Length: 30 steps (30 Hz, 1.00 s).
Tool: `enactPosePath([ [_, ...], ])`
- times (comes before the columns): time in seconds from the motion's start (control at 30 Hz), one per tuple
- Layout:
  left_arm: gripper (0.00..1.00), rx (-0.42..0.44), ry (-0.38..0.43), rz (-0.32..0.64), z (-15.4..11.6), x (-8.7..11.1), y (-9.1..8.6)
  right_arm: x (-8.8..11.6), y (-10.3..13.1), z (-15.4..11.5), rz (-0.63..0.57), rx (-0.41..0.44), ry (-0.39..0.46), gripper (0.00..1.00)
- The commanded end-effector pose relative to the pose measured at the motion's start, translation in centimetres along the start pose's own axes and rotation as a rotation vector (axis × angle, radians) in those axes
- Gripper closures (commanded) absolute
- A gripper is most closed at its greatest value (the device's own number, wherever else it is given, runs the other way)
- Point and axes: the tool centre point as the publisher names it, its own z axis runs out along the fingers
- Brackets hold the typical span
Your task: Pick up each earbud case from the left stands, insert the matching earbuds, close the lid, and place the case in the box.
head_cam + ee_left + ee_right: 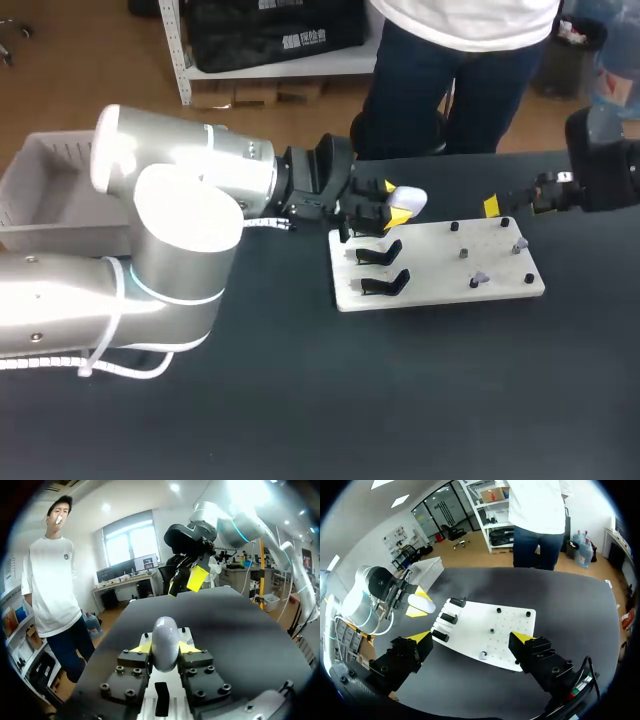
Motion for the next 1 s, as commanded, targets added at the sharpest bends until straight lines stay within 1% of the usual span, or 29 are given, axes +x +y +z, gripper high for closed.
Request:
enactPosePath([
  [0.03, 1.0, 0.005, -0.004, 0.006, 1.4, -0.6, 0.6, -0.1, 0.8, 0.6, -0.008, -0.032, 0.008, 0.0],
  [0.17, 1.0, 0.015, -0.006, 0.015, 2.3, -1.1, 0.6, 0.0, 1.5, 1.4, -0.014, -0.054, 0.017, 0.0],
  [0.43, 1.0, 0.036, -0.003, 0.046, 3.3, -1.9, -0.6, -0.1, 2.0, 2.5, -0.022, -0.09, 0.021, 0.0],
  [0.7, 1.0, 0.039, -0.005, 0.062, 3.6, -2.4, -1.3, -0.2, 2.2, 2.8, -0.028, -0.104, 0.02, 0.0],
  [1.0, 1.0, 0.05, -0.009, 0.069, 3.6, -2.5, -2.0, -0.7, 2.0, 2.4, -0.036, -0.098, 0.004, 0.0],
])
